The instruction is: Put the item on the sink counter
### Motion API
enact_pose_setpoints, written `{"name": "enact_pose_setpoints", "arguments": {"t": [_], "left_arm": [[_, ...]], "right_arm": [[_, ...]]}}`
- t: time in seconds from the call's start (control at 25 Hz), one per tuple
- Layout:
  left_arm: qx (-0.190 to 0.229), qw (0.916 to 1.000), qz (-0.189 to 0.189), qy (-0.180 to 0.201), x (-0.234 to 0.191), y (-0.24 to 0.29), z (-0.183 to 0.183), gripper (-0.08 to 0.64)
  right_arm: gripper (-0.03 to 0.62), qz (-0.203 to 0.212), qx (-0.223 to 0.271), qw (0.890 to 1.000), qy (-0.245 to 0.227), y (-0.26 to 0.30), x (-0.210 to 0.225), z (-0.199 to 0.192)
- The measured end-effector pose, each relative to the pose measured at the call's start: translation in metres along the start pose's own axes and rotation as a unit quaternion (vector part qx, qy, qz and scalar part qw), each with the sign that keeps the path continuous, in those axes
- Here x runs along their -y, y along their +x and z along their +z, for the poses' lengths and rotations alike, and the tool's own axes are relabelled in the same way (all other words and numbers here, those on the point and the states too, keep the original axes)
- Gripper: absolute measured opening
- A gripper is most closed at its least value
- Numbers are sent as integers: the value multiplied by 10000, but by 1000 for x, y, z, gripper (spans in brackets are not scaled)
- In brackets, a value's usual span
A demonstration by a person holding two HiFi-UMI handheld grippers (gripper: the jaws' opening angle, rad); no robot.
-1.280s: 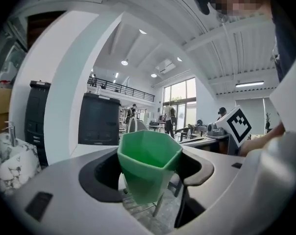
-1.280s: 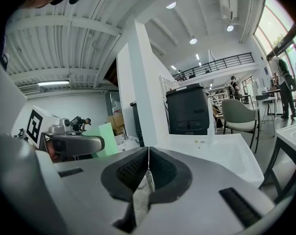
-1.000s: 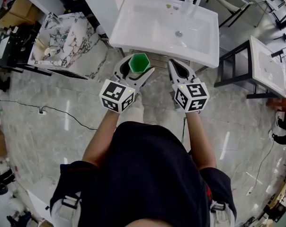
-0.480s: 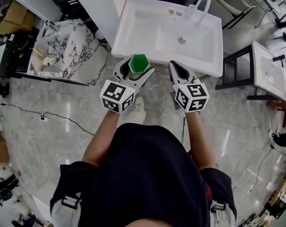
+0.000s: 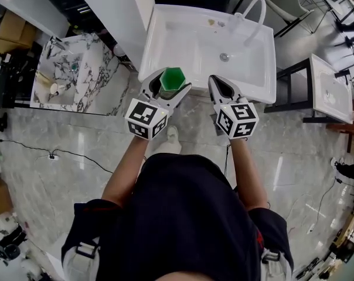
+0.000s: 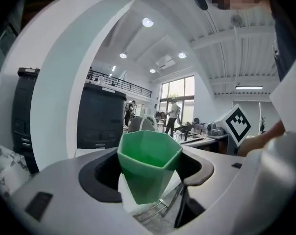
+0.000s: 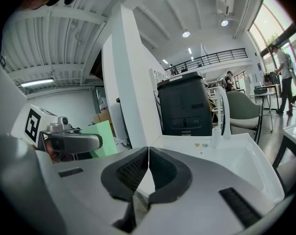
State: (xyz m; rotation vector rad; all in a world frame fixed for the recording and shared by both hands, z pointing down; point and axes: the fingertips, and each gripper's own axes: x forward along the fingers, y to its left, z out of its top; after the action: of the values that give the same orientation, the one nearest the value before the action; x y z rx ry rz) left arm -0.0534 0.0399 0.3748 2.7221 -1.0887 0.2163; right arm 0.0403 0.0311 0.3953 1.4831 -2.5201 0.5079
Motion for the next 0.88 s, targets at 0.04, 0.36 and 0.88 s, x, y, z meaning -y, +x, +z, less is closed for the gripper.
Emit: {"name": "enact_pose_setpoints", "arguments": {"t": [0.04,0.36,0.88], "left_arm": [[6,10000,-13,-2,-5,2,1,329],[34,10000,-34,-62,-46,19,8,330],[0,9997,-243,-32,-75,31,9,329]], "right_arm": [[35,-14,0,10000,-13,5,1,2],[35,-39,-22,10000,-50,47,7,18],[35,-236,150,9996,-77,75,11,31]]}}
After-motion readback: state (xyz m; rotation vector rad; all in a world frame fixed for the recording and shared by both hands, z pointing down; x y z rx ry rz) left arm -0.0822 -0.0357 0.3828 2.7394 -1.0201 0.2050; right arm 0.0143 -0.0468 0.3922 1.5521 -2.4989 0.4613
